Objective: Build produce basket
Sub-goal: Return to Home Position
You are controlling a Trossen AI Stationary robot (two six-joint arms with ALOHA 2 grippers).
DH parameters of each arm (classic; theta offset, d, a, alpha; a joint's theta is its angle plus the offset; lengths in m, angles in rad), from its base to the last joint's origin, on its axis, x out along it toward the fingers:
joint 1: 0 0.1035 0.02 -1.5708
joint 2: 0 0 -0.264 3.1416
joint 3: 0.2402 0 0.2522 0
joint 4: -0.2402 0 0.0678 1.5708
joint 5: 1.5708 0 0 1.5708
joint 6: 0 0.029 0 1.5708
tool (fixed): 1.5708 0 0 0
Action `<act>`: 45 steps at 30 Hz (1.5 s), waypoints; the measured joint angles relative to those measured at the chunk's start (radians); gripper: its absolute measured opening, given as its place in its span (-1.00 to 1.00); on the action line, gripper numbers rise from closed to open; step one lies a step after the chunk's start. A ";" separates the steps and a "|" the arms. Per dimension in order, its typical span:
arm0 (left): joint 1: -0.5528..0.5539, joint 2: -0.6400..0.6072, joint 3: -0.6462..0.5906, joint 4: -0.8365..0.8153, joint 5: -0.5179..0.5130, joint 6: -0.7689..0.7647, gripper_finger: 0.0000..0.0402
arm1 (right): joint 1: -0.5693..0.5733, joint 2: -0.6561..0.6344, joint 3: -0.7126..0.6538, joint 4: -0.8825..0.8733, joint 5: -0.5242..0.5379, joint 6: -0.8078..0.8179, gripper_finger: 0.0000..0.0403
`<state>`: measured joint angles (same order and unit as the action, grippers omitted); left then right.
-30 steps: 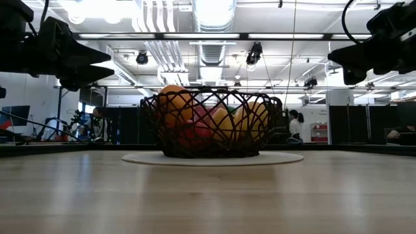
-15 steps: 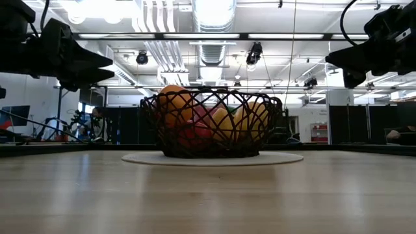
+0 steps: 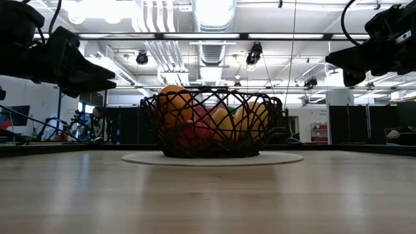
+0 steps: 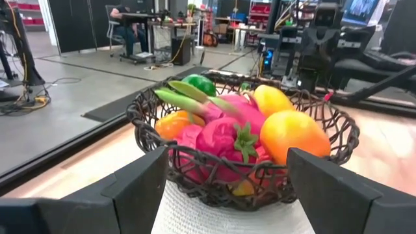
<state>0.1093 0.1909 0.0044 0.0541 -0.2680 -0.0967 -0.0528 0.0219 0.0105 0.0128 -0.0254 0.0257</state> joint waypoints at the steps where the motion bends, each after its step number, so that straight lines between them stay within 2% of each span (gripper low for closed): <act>1: 0.000 0.008 0.000 0.004 -0.002 0.000 0.48 | 0.000 0.000 0.000 0.000 0.000 0.000 -0.83; 45: 0.000 0.130 0.000 0.042 -0.002 0.000 0.48 | 0.000 0.000 0.000 0.003 0.001 0.000 -0.83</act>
<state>0.1092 0.3206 0.0044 0.0963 -0.2703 -0.0971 -0.0528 0.0216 0.0101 0.0154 -0.0246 0.0257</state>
